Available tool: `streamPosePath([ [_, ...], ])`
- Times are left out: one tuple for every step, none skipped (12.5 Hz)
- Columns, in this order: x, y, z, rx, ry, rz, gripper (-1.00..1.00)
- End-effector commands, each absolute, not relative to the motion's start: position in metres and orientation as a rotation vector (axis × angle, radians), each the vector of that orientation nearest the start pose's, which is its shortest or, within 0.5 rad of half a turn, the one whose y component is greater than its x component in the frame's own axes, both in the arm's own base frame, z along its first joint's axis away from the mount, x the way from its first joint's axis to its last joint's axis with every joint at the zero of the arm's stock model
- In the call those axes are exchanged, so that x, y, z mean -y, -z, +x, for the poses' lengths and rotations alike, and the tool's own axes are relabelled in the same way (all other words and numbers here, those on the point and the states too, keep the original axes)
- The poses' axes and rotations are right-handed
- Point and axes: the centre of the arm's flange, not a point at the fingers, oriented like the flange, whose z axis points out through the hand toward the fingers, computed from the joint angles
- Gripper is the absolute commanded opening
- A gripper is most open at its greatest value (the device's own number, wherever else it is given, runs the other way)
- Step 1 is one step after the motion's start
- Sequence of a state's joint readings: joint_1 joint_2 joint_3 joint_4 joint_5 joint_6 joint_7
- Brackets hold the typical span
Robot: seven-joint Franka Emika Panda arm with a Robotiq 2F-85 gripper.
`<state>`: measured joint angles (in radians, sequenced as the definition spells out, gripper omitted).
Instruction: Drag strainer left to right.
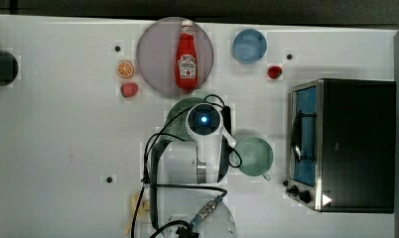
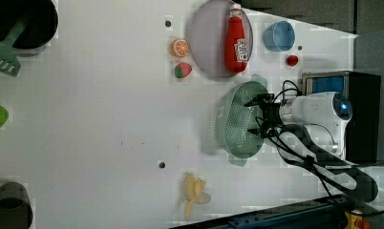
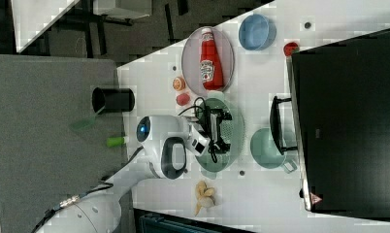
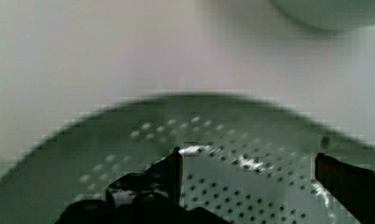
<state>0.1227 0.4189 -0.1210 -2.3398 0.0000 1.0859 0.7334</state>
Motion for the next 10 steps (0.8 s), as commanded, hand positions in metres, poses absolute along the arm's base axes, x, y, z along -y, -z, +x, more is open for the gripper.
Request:
streamPosePath([
  [-0.036,-0.219,0.529,-1.902,0.054,-2.498,1.00],
  [-0.044,-0.238,0.531,-1.813,0.073,-2.542,1.00],
  [-0.049,-0.259,0.535,-1.702,0.094,-2.601,1.00],
  [-0.049,-0.280,0.538,-1.602,0.102,-2.662,1.00],
  [-0.045,-0.302,0.542,-1.515,0.098,-2.719,1.00],
  [-0.041,-0.328,0.548,-1.442,0.090,-2.766,1.00],
  [-0.038,-0.357,0.554,-1.392,0.069,-2.803,1.00],
  [-0.034,-0.385,0.561,-1.376,0.025,-2.831,1.00],
  [-0.028,-0.415,0.568,-1.327,-0.010,-2.872,1.00],
  [-0.019,-0.447,0.577,-1.246,-0.014,-2.914,1.00],
])
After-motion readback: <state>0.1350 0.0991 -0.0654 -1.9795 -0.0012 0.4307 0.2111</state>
